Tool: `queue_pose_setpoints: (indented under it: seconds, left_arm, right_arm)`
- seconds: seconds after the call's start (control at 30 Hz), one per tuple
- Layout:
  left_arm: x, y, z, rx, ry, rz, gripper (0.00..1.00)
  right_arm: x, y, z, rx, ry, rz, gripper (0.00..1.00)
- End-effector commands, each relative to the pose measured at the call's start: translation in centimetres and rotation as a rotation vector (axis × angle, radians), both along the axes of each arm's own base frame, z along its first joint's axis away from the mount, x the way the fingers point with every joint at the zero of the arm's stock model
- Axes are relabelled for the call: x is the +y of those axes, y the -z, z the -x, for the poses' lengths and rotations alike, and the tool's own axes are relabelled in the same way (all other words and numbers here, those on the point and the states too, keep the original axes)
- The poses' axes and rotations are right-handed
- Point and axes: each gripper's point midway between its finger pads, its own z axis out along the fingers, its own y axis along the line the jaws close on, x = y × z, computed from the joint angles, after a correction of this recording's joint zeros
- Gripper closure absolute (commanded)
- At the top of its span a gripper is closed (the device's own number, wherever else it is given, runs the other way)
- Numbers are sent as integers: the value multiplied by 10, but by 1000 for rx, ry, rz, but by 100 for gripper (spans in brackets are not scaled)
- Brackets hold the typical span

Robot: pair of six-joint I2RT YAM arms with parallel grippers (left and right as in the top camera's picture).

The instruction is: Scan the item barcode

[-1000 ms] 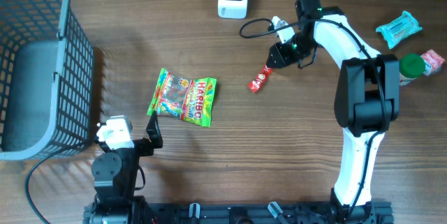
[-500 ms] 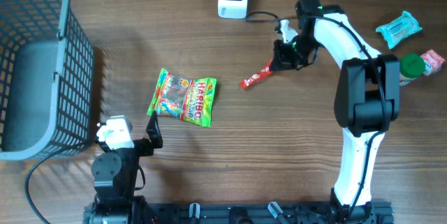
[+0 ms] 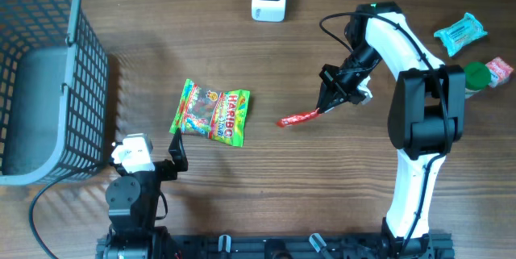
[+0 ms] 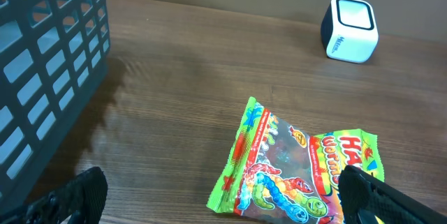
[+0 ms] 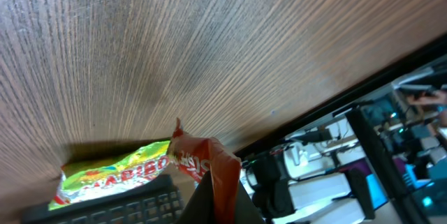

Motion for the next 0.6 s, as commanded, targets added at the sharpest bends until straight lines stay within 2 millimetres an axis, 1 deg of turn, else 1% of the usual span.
queue_pose_setpoints:
  seconds: [0.0, 0.13, 0.2, 0.23, 0.27, 0.3, 0.33, 0.4, 0.47, 0.57]
  left_arm:
    - [-3, 3, 0, 3, 20, -11, 0]
    - [-3, 3, 0, 3, 20, -11, 0]
    - [-3, 3, 0, 3, 20, -11, 0]
    - [-3, 3, 0, 3, 20, -11, 0]
    - [-3, 3, 0, 3, 20, -11, 0]
    - [-3, 3, 0, 3, 20, -11, 0]
    - [-3, 3, 0, 3, 20, -11, 0]
    - [-3, 3, 0, 3, 20, -11, 0]
    - [-3, 3, 0, 3, 20, -11, 0]
    - [-3, 3, 0, 3, 20, -11, 0]
  right_arm:
    - [7, -16, -4, 11, 78, -21, 96]
    - [11, -18, -5, 41, 125, -23, 96]
    - [23, -27, -9, 7, 112, -140, 96]
    - [22, -26, -8, 24, 129, -118, 96]
    - [16, -22, -7, 44, 142, -63, 96]
    - [3, -14, -5, 82, 175, 56, 96]
    - [-5, -9, -3, 100, 191, 129, 96]
    - [-9, -5, -3, 122, 222, 179, 96]
    - [-9, -2, -6, 143, 273, 211, 96]
    - [-10, 6, -5, 195, 321, 262, 96]
